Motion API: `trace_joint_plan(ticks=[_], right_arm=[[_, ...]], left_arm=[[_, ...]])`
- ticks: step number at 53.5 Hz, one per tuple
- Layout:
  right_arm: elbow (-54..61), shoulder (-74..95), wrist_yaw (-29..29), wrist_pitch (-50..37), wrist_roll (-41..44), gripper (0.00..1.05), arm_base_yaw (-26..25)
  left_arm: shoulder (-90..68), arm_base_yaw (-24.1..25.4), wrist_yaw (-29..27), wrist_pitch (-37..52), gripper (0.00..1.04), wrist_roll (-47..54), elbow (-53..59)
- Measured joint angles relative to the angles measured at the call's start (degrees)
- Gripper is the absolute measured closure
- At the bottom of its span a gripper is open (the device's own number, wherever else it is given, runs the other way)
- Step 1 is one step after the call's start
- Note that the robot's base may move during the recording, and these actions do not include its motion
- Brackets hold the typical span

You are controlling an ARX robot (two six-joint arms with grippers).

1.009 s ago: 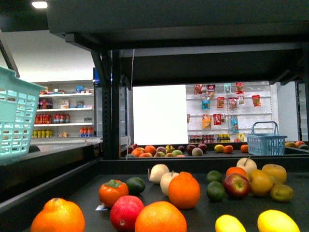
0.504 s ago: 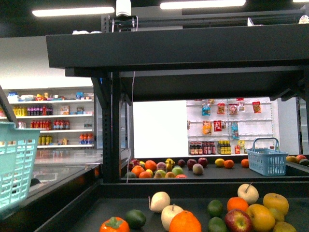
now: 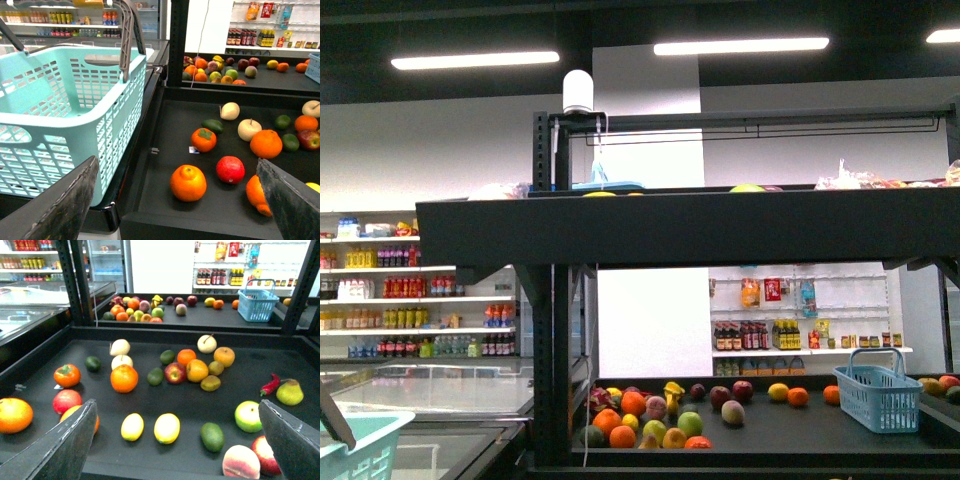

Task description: Pick lemon from shelf

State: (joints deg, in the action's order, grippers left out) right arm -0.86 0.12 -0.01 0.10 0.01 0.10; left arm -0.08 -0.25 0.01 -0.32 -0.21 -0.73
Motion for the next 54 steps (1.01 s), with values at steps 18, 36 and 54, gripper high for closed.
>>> trace_joint_plan(ticks=[18,36,54], right_arm=[[0.00,-0.02,-0.02,0.00,0.00,0.08,0.00],[0.00,-0.02,-0.02,0.00,0.00,0.08,0.00],[0.00,-0.02,-0.02,0.00,0.00,0.08,0.00]], left_arm=[[-9.86,-0.35,-3.78,-6.12,0.08,-20.06,-4.63],[-47.93,11.69,8.37,14.36,0.08,-65.94,-29.55],[-79.56,15.52,6.12,10.03,0.08,-77.07,-53.31]])
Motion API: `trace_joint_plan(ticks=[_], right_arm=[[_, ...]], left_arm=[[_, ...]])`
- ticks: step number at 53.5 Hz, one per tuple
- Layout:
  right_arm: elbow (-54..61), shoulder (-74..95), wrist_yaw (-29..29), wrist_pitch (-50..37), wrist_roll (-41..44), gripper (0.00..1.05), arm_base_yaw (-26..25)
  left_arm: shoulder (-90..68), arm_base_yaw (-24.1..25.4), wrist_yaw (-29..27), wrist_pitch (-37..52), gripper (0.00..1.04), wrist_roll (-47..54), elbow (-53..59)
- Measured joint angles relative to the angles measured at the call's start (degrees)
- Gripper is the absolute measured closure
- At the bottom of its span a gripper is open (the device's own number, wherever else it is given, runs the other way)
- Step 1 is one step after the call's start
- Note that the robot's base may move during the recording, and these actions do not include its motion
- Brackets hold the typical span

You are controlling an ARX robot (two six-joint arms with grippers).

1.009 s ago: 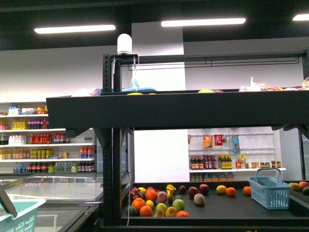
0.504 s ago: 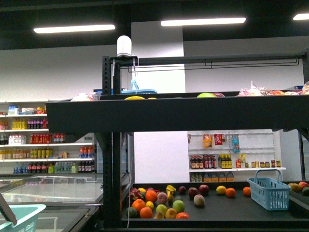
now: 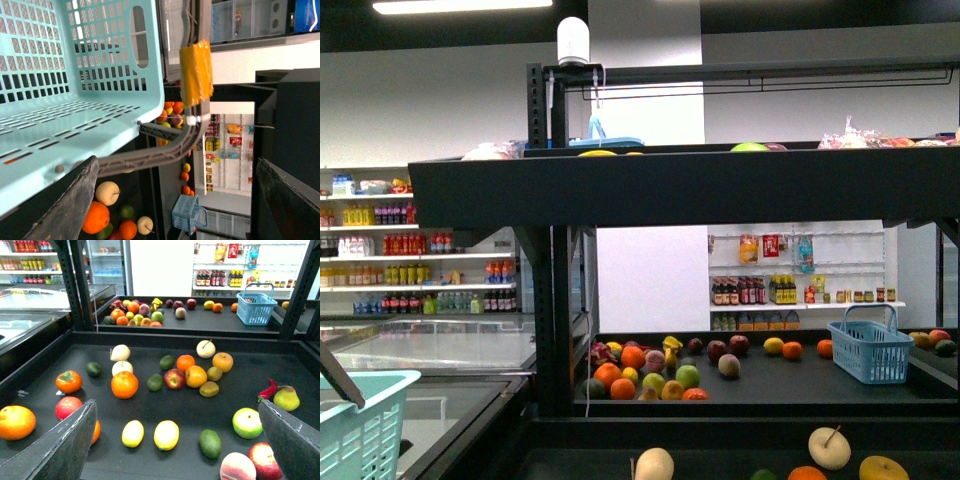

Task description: Pick lemon from shelf

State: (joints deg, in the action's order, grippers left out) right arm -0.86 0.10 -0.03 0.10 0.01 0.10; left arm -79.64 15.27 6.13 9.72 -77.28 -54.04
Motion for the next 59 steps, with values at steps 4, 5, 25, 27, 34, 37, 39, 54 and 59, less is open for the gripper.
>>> trace_joint_plan(ticks=[4,5,25,27,34,37,39,54,59], right_arm=[[0.00,0.00,0.00,0.00,0.00,0.08,0.00],[0.00,0.00,0.00,0.00,0.00,0.08,0.00],[0.00,0.00,0.00,0.00,0.00,0.08,0.00],[0.00,0.00,0.00,0.00,0.00,0.08,0.00],[0.00,0.00,0.00,0.00,0.00,0.08,0.00],[0.00,0.00,0.00,0.00,0.00,0.08,0.00],[0.00,0.00,0.00,0.00,0.00,0.08,0.00],[0.00,0.00,0.00,0.00,0.00,0.08,0.00],[0.00,0.00,0.00,0.00,0.00,0.08,0.00]], left_arm=[[-3.85,0.59,-0.09,0.24,0.08,-0.20,-2.86],[-4.72,0.70,-0.11,0.52,0.08,-0.20,-3.56],[-18.21,1.84,-0.90,1.40,0.08,1.18,-17.68],[-19.21,1.84,-1.27,1.05,0.08,1.25,-19.04],[-21.97,1.51,-1.53,0.63,0.08,1.73,-23.19],[-22.93,1.33,-1.60,0.66,0.08,1.95,-24.94],[-23.45,1.22,-1.60,0.63,0.08,2.10,-25.88],[-27.06,1.09,-1.79,0.35,0.08,2.49,-27.89],[-27.61,1.20,-1.92,0.35,0.08,2.51,-27.89]])
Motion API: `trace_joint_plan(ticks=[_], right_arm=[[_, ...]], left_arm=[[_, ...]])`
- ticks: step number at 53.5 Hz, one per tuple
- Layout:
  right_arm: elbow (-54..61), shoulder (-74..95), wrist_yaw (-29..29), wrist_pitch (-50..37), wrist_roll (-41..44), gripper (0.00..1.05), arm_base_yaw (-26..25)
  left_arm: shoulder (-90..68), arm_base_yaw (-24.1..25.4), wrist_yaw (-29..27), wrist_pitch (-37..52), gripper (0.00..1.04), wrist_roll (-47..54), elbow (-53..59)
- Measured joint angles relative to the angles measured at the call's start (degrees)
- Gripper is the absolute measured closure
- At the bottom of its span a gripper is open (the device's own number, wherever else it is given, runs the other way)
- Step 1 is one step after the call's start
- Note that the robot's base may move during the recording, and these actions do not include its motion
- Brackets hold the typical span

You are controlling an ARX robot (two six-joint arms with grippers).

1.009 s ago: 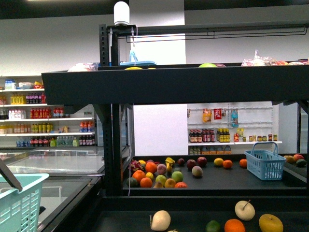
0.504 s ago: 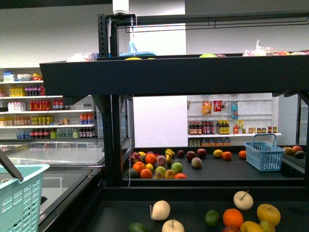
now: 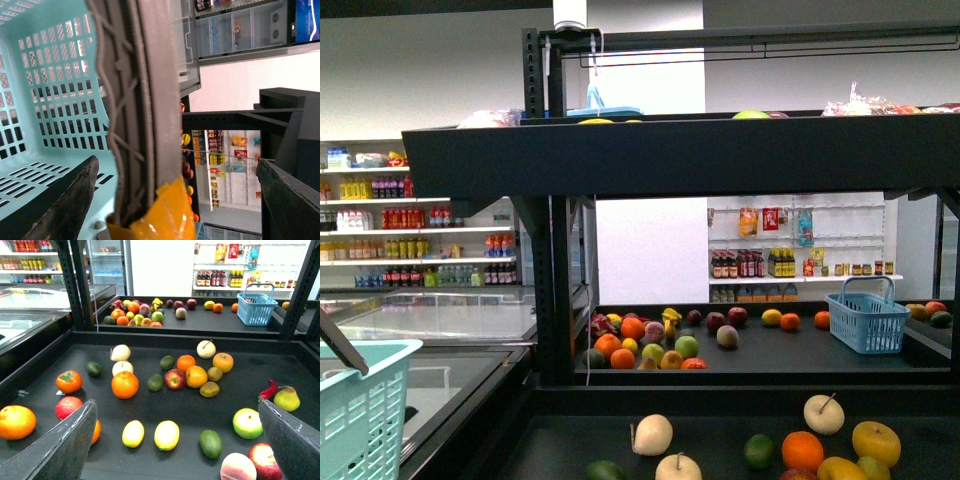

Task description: Pick lemon from shelf

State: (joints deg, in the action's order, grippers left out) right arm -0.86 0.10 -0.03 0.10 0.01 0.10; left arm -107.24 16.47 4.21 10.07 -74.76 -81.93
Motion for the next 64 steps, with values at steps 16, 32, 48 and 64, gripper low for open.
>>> trace_joint_plan(ticks=[16,32,48,64], right_arm=[[0.00,0.00,0.00,0.00,0.00,0.08,0.00],[0.00,0.00,0.00,0.00,0.00,0.08,0.00],[0.00,0.00,0.00,0.00,0.00,0.08,0.00],[0.00,0.00,0.00,0.00,0.00,0.08,0.00]], left_arm=[[-0.17,0.52,-0.57,0.04,0.49,0.44,-0.13],[-0.46,0.94,0.52,0.66,0.86,0.46,-0.11],[5.84,1.55,9.31,1.16,0.87,5.99,4.57],[18.69,-6.05,21.57,-0.85,0.93,17.20,9.14]])
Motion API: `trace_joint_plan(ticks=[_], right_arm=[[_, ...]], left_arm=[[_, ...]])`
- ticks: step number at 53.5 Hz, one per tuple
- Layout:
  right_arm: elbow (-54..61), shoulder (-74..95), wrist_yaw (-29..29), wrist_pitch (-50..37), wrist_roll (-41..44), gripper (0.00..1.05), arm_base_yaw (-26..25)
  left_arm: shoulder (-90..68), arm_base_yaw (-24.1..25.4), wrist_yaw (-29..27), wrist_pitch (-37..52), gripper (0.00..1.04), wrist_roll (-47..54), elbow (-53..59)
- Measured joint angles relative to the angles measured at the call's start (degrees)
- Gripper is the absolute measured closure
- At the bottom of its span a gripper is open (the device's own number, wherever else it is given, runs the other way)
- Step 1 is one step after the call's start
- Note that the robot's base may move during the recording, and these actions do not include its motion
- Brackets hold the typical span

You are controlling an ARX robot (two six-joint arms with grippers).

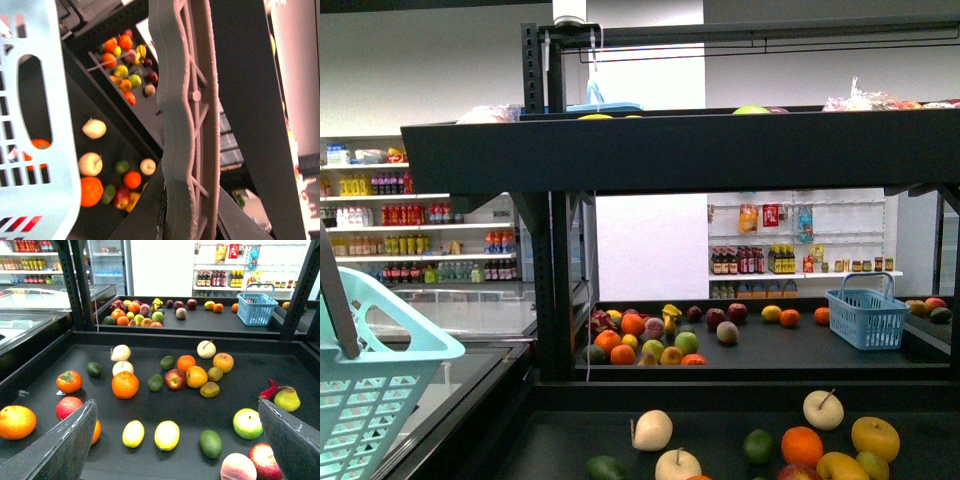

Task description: Pick lemon from shelf

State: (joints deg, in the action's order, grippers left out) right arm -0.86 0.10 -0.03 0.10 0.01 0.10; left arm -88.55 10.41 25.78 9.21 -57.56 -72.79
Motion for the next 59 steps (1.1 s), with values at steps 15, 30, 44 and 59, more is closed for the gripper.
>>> trace_joint_plan(ticks=[15,30,44,59], right_arm=[[0.00,0.00,-0.02,0.00,0.00,0.08,0.00],[0.00,0.00,0.00,0.00,0.00,0.08,0.00],[0.00,0.00,0.00,0.00,0.00,0.08,0.00],[0.00,0.00,0.00,0.00,0.00,0.08,0.00]], left_arm=[[2.19,-12.09,2.14,1.09,0.94,5.20,6.60],[-1.70,-23.19,3.39,9.11,0.94,5.46,7.87],[-11.32,-28.61,1.18,10.40,0.94,5.42,5.35],[-16.00,-31.82,2.19,11.45,0.94,6.38,1.03]])
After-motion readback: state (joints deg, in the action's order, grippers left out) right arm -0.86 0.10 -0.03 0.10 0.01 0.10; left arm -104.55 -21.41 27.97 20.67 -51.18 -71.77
